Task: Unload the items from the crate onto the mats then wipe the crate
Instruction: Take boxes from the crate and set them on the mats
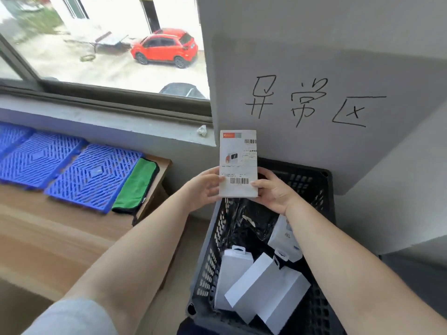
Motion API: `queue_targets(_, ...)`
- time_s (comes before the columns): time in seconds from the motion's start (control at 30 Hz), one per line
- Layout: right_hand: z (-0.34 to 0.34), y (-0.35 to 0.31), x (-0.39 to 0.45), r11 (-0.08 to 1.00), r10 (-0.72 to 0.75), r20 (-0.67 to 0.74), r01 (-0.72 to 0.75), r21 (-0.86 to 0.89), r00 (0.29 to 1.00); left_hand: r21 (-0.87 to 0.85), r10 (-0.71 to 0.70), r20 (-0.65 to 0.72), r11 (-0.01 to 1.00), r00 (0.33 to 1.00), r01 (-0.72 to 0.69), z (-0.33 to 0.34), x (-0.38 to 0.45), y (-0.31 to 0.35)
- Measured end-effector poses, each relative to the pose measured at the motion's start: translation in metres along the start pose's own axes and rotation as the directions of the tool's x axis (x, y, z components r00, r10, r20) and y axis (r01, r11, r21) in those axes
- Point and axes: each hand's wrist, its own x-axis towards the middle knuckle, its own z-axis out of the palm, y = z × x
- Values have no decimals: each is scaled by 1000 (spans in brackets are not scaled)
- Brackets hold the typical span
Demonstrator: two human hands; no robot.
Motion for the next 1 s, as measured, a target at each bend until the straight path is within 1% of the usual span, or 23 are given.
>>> queue_targets(0.1,38,3,10,997,8,78,-3,-71,997,-54,30,-95,998,995,-35,-33,-25,1)
queue_targets(0.3,115,32,24,988,86,214,-56,-142,973,-163,54,-210,983,976,-90,-104,-81,-10)
queue_targets(0.47,187,64,30,968,136,255,-74,-238,957,-219,50,-269,969,962,-112,-174,-130,-15)
queue_targets(0.6,256,102,37,952,153,265,-70,-298,952,-225,55,-335,965,941,-137,-237,-178,-20)
queue_targets(0.7,317,136,43,944,158,274,-64,-324,949,-226,68,-386,960,920,-166,-289,-218,-24)
queue_targets(0.9,431,200,54,933,179,323,-56,-354,929,-237,85,-431,950,898,-204,-397,-288,-33)
queue_targets(1.0,485,229,63,928,196,355,-56,-370,914,-238,96,-471,943,877,-232,-447,-320,-37)
